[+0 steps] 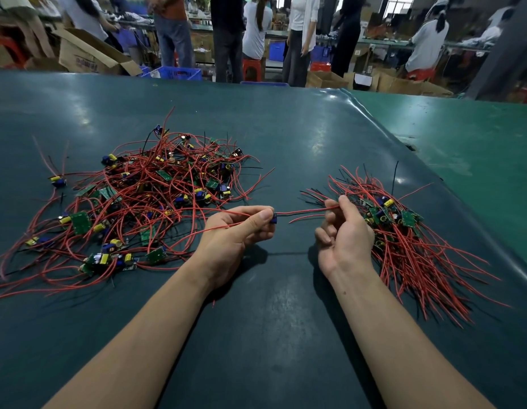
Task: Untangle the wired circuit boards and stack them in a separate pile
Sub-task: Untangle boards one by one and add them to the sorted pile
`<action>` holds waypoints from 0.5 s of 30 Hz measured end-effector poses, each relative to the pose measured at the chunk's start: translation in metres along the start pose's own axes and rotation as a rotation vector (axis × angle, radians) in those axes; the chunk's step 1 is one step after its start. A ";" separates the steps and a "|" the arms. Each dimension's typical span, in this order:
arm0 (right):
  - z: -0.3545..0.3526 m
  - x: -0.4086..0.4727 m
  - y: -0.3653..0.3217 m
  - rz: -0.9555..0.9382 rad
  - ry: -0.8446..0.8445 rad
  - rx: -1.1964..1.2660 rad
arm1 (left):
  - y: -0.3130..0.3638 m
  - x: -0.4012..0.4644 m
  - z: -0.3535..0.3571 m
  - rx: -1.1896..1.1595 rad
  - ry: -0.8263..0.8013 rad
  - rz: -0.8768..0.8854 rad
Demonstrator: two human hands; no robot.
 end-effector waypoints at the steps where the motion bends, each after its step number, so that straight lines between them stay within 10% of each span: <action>1: 0.001 0.000 0.001 0.020 0.005 0.028 | -0.001 0.000 0.001 0.010 -0.010 0.000; 15: 0.002 0.002 -0.006 0.097 -0.023 0.150 | 0.001 0.001 -0.003 -0.025 0.014 -0.015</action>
Point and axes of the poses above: each hand's wrist, its own x-axis towards the middle knuckle, its own z-axis out of the palm, y = z × x, the point moved 5 cm from there along x, towards the middle knuckle, and after that the axes turned 5 degrees about x, right-handed, at the moved point
